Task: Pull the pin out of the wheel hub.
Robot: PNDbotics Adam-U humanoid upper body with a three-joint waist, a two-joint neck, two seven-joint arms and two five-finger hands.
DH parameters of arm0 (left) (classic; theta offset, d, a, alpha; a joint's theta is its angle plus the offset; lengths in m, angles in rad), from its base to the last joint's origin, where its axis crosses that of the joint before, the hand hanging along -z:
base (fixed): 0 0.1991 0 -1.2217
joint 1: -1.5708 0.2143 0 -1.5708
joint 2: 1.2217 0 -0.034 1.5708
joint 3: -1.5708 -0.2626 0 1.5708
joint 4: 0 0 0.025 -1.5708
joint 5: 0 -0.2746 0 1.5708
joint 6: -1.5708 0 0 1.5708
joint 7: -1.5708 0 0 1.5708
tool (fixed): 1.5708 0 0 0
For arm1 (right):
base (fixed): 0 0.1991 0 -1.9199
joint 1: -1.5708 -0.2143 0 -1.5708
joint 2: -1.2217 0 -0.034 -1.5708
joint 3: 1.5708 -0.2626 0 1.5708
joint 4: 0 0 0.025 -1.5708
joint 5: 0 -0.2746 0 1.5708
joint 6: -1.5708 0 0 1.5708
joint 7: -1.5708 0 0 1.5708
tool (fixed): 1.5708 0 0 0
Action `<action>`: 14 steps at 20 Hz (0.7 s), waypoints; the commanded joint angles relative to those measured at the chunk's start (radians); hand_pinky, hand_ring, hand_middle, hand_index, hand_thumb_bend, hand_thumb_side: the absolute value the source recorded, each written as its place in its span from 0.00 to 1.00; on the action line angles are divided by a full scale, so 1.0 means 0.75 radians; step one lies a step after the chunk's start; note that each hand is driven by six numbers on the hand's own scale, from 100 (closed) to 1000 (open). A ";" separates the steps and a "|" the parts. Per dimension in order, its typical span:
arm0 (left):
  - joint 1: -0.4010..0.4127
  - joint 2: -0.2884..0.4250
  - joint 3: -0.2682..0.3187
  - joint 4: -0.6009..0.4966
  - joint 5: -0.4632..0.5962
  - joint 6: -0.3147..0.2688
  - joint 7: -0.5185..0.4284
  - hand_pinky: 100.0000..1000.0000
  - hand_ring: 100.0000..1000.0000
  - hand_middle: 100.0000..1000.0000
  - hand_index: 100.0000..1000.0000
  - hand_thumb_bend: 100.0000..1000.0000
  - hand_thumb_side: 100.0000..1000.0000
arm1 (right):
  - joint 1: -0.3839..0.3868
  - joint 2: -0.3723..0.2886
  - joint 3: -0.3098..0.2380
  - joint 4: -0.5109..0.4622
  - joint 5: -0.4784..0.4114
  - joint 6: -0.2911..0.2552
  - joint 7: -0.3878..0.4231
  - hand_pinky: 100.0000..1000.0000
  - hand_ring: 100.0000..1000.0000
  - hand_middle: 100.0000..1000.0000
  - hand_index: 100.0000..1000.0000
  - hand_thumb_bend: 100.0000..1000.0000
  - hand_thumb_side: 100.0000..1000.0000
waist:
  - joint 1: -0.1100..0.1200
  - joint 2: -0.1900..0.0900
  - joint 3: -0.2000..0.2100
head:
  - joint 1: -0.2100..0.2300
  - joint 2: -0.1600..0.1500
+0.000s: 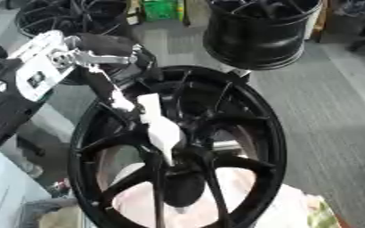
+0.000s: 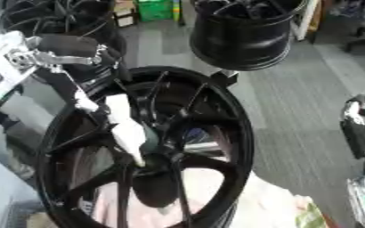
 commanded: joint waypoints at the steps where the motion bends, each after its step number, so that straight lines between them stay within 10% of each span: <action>1: -0.019 0.013 -0.003 -0.006 -0.007 -0.470 -0.465 0.68 0.59 0.65 0.81 0.40 0.55 | -0.010 -0.029 -0.006 -0.012 0.011 -0.003 0.000 0.45 0.65 0.71 0.77 0.00 0.43 | -0.007 -0.016 0.000 | 0.005 -0.003; 14: 0.006 0.014 -0.036 -0.021 -0.018 -0.470 -0.465 0.63 0.53 0.59 0.79 0.34 0.45 | -0.007 -0.029 -0.005 -0.011 0.011 -0.002 0.003 0.45 0.65 0.71 0.77 0.00 0.43 | -0.010 -0.023 0.009 | 0.010 -0.003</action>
